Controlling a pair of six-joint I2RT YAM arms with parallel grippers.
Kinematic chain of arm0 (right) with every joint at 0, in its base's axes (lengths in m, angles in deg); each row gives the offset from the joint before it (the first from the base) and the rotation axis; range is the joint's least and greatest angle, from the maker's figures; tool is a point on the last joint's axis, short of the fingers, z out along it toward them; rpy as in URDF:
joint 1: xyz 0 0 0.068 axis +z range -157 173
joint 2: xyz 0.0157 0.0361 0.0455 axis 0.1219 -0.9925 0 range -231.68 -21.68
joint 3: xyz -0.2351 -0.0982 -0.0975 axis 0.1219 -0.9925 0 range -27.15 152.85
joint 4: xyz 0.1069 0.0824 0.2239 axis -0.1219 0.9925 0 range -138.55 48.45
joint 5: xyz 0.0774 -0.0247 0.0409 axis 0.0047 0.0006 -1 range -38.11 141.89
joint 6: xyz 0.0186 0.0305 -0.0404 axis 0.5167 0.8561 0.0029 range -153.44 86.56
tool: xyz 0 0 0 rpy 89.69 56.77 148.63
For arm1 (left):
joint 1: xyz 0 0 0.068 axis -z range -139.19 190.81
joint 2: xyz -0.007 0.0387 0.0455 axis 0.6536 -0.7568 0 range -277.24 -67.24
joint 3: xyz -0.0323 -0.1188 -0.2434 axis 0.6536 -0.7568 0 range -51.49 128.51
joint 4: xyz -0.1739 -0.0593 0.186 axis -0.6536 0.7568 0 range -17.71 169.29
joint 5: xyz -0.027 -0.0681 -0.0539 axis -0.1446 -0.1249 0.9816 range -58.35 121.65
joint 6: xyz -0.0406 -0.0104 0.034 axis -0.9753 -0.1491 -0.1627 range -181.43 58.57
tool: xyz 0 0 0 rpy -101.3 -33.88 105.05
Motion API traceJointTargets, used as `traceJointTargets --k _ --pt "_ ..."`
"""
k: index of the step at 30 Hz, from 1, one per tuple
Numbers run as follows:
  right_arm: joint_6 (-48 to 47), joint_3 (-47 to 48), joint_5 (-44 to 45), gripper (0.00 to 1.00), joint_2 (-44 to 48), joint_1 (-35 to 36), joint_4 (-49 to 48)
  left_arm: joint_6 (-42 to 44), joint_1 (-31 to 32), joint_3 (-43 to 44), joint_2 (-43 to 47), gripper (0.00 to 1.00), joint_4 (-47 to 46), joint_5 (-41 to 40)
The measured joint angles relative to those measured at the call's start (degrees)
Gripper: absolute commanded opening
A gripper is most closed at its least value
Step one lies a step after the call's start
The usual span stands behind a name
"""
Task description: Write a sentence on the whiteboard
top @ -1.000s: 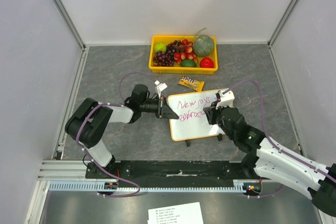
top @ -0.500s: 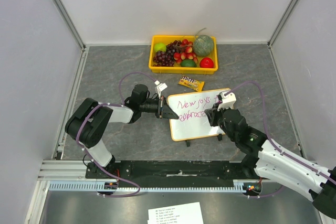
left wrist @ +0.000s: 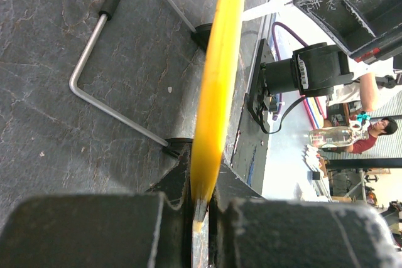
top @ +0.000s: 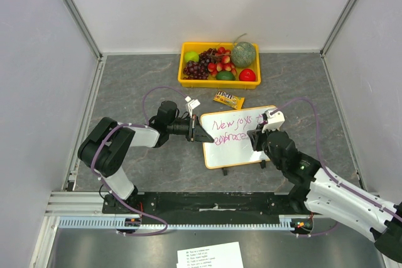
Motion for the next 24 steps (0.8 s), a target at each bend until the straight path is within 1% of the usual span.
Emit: traceJointTargets --k 5,13,24 --pt "-0.02 0.00 0.63 0.00 2.03 0.00 1.16 0.00 0.00 0.00 0.00 0.02 0.00 0.04" --pt "0.02 0.00 3.10 0.00 9.64 0.00 3.04 0.00 0.00 0.00 0.00 0.02 0.00 0.07" --pt "0.46 -0.94 4.76 0.00 8.44 0.00 3.19 0.02 0.00 0.00 0.00 0.02 0.00 0.07"
